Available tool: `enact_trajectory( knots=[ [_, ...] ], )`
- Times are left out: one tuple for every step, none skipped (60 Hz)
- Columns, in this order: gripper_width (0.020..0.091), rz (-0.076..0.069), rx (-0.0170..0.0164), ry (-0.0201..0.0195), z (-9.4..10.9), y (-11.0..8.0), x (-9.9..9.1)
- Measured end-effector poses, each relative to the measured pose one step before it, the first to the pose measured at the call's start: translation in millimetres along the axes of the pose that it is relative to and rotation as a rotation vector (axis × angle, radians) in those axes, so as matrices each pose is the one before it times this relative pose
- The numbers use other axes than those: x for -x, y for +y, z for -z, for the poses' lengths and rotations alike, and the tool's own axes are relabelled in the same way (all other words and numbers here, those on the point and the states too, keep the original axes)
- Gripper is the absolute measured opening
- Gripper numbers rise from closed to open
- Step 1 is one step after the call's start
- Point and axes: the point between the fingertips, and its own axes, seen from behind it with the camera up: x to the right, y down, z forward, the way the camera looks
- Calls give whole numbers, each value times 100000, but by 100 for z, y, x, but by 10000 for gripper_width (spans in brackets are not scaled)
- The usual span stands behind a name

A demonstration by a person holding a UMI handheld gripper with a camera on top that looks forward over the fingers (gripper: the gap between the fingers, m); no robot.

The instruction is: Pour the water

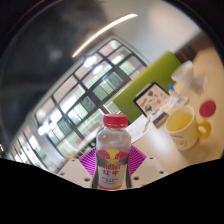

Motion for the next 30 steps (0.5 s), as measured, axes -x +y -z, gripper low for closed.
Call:
enact_trajectory(
  knots=[
    [373,-7657,-60,-1285,16,-718,-123],
    [371,-7319,-54,-1492,-114,-686,-208],
    [371,-7003,-261,-1624,-142,-617,-169],
    [372,-6012,-787,-1988,-832,-377,-682],
    [372,-6350,620,-2643,353,-757,-384],
    [372,-6444,192,-2040,-222,-994,-374],
    [371,-7407,-1347,120,938,196,1645],
    [372,-6646,-219,-1519,-44,-660,-64],
    [369,-6734,-318,-1325,-89,-658,-49],
    [369,-7219,-1913,77,102,543,1071],
    [370,-5939,1126,-2617,-844,-1588,-1169],
    [369,-6821,134,-1275,62,-606,-21],
    [369,-7000,88,-996,26,-503,-17],
    [368,-7064,168,-996,41,-503,7],
    [367,-6740,531,-1456,-22,-363,157],
    [367,-6001,664,-1718,60,-356,249],
    [370,-5613,125,-1147,1028,590,893],
    [370,-4172,454,-1430,94,-248,201],
    [373,-3643,-1197,-434,223,1024,634],
    [373,-1440,769,-1376,-1059,-1435,-544],
    [375,-1949,-93,-276,176,-379,-81],
    [376,-1544,-470,183,108,-378,-177],
    [376,-1332,-963,380,125,-478,-223],
    [377,-1303,-1235,278,103,-500,-191],
    [376,-1714,-1571,146,638,318,360],
    [374,-1390,-1169,-128,-414,-388,11],
    [375,-1426,-811,-485,161,-249,71],
    [376,-1339,-509,-621,171,-169,68],
    [375,-1348,-129,-548,221,-67,69],
    [375,-1400,88,-374,177,-30,44]
  ],
)
